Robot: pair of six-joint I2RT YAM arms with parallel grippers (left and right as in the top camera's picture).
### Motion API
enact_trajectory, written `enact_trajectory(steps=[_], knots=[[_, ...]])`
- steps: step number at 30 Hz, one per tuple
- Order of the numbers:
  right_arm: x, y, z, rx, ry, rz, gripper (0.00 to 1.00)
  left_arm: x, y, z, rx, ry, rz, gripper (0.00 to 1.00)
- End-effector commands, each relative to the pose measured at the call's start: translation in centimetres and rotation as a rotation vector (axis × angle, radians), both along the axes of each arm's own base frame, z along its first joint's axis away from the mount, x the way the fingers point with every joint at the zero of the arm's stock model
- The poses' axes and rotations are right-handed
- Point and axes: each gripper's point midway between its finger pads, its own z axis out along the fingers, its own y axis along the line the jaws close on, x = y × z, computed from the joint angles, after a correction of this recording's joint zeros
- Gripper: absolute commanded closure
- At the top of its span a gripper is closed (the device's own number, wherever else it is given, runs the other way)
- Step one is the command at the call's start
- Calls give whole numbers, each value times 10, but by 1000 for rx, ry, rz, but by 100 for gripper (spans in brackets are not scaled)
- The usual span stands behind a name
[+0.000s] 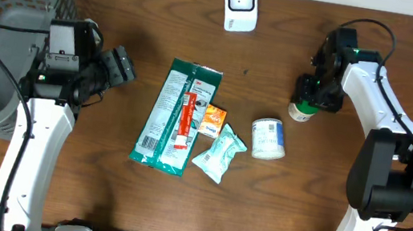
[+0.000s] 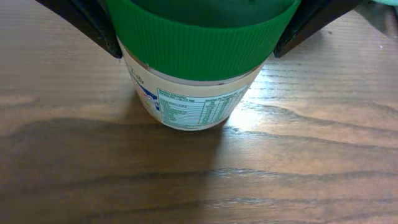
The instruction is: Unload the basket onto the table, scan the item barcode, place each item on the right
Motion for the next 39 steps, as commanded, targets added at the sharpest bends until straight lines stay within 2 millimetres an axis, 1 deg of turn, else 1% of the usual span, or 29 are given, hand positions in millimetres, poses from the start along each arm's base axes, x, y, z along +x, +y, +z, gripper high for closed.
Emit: enact_trajectory(steps=[1, 5, 7, 8, 11, 13, 17, 19, 25, 30, 31, 33, 34, 35, 39], knots=[[2, 6, -2, -10, -30, 181, 39, 4, 3, 10, 17, -28, 0, 12], [7, 5, -2, -18, -53, 189, 30, 4, 3, 10, 17, -28, 0, 12], [8, 5, -1, -18, -58, 189, 21, 4, 3, 10, 17, -28, 0, 12], [10, 5, 0, -18, -62, 188, 19, 4, 3, 10, 17, -28, 0, 12], [15, 6, 9, -12, -71, 146, 14, 4, 3, 10, 17, -28, 0, 12], [17, 6, 16, -4, -69, 116, 13, 4, 3, 10, 17, -28, 0, 12], [21, 11, 32, 26, -74, 90, 14, 4, 3, 10, 17, -28, 0, 12], [23, 13, 34, 29, -83, 81, 14, 4, 3, 10, 17, -28, 0, 12], [22, 10, 24, 1, -64, 82, 17, 4, 3, 10, 17, -28, 0, 12], [17, 11, 7, -1, -14, 78, 19, 4, 3, 10, 17, -28, 0, 12], [16, 11, 4, -2, -5, 79, 20, 4, 3, 10, 17, -28, 0, 12], [15, 11, -1, -6, 8, 79, 27, 4, 3, 10, 17, -28, 0, 12], [14, 11, -2, -6, 12, 79, 31, 4, 3, 10, 17, -28, 0, 12], [13, 11, -2, -7, 15, 80, 32, 4, 3, 10, 17, -28, 0, 12], [8, 10, -1, -8, 37, 79, 31, 4, 3, 10, 17, -28, 0, 12]])
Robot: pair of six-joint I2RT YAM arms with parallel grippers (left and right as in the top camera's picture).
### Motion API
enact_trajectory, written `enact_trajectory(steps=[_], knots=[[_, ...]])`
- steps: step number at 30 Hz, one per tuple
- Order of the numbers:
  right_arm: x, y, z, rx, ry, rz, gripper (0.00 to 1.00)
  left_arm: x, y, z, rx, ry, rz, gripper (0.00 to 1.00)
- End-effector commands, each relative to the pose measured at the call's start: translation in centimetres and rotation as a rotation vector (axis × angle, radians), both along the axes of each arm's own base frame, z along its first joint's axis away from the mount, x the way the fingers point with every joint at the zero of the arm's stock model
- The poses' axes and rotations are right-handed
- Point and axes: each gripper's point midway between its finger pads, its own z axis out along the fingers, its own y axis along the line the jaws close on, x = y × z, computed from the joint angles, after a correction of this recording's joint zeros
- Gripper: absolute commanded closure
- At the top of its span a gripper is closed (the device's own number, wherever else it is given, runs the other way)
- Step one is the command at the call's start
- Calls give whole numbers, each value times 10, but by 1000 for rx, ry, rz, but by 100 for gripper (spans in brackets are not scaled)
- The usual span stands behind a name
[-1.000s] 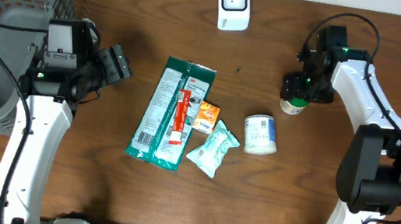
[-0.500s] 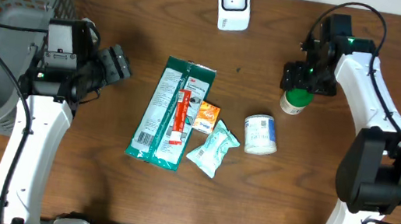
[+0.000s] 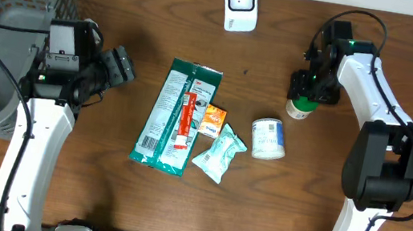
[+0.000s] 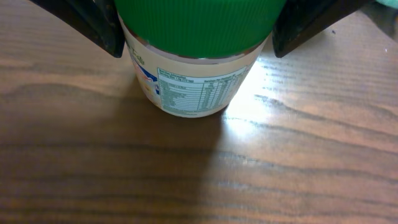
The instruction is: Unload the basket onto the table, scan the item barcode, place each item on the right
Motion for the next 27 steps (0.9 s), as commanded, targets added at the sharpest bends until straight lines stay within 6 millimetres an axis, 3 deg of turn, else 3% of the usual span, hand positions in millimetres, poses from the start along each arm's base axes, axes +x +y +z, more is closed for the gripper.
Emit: enact_trajectory(steps=[1, 9, 15, 24, 27], knots=[[-5, 1, -1, 2, 27, -3, 29, 4, 3, 10, 17, -28, 0, 12], [-3, 4, -1, -4, 17, 5, 29, 4, 3, 10, 17, -28, 0, 12], [-9, 5, -4, -6, 38, 8, 24, 4, 3, 10, 17, -28, 0, 12], [-15, 4, -9, -8, 56, 7, 34, 4, 3, 10, 17, -28, 0, 12], [-20, 4, -10, -11, 77, 9, 31, 4, 3, 10, 17, -28, 0, 12]])
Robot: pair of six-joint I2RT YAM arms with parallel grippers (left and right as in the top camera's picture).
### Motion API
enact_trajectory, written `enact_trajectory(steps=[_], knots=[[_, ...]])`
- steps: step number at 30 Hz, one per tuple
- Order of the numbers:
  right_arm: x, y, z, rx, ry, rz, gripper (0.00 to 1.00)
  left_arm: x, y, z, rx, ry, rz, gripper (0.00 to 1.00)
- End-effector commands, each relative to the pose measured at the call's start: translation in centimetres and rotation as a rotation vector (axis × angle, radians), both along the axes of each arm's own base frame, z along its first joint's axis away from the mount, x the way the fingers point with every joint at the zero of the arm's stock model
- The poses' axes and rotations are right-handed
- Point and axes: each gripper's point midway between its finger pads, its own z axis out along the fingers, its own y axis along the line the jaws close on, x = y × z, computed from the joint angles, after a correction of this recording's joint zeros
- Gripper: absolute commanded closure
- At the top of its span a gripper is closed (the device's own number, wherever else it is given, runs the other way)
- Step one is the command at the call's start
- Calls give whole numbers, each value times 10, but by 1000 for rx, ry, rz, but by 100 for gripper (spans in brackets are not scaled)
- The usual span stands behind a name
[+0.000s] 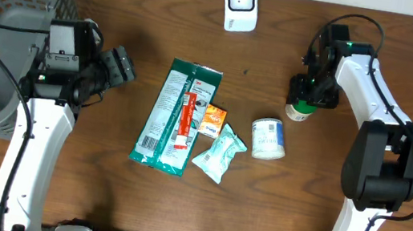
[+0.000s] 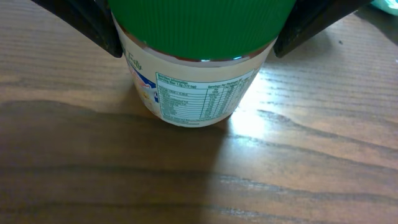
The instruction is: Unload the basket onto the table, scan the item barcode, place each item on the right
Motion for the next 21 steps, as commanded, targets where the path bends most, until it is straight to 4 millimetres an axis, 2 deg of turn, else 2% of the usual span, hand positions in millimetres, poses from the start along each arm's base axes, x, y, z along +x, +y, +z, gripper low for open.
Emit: enact_trajectory(steps=[1, 4, 9, 13, 21], knots=[[-8, 4, -4, -1, 31, 7, 31, 4, 3, 10, 17, -28, 0, 12], [-7, 5, -5, -1, 27, 8, 30, 4, 3, 10, 17, -28, 0, 12], [-6, -3, -6, -47, 20, 7, 36, 4, 3, 10, 17, -28, 0, 12], [-6, -3, -6, -49, 19, 12, 29, 4, 3, 10, 17, -28, 0, 12], [-9, 3, -5, -15, 32, 17, 27, 4, 3, 10, 17, -28, 0, 12]])
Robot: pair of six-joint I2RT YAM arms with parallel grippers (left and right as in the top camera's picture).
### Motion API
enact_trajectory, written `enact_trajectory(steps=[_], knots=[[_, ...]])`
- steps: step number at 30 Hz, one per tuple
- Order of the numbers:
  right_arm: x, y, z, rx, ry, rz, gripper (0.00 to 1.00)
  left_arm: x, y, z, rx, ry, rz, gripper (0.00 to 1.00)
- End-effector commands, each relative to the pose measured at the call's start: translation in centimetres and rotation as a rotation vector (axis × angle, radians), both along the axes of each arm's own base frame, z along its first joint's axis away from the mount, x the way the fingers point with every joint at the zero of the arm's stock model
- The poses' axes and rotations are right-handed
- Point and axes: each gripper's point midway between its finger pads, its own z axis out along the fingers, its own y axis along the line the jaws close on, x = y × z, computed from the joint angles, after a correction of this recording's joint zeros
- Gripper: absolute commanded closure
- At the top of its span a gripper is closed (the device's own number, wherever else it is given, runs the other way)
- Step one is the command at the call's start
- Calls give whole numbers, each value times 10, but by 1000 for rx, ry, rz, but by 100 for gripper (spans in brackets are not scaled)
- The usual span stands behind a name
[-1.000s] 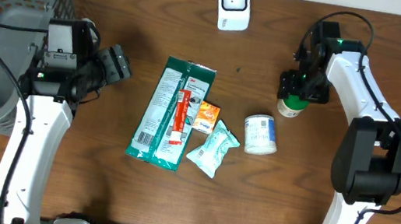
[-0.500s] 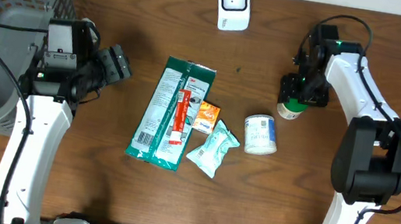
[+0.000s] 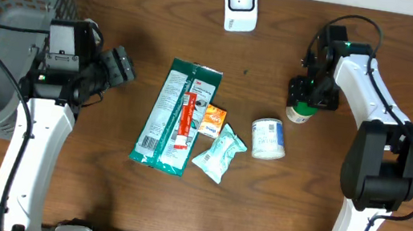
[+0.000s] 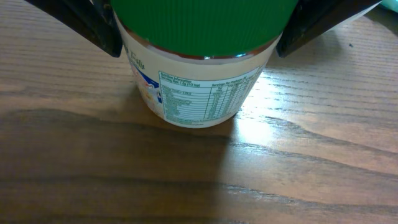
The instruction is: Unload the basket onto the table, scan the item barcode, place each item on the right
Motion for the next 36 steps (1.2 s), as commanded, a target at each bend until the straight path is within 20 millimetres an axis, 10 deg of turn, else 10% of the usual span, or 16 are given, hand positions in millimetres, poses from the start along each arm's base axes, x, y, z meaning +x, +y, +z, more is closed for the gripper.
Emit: enact_trajectory(steps=[1, 20, 28, 33, 36], knots=[[-7, 6, -4, 14, 29, 1, 27, 4, 3, 10, 17, -28, 0, 12], [8, 7, 16, 19, -18, -27, 53, 4, 3, 10, 17, -28, 0, 12], [45, 27, 116, 47, -201, 9, 59, 4, 3, 10, 17, -28, 0, 12], [49, 47, 189, 143, -312, -4, 99, 4, 3, 10, 17, -28, 0, 12], [46, 49, 227, 170, -374, -29, 99, 4, 3, 10, 17, -28, 0, 12]])
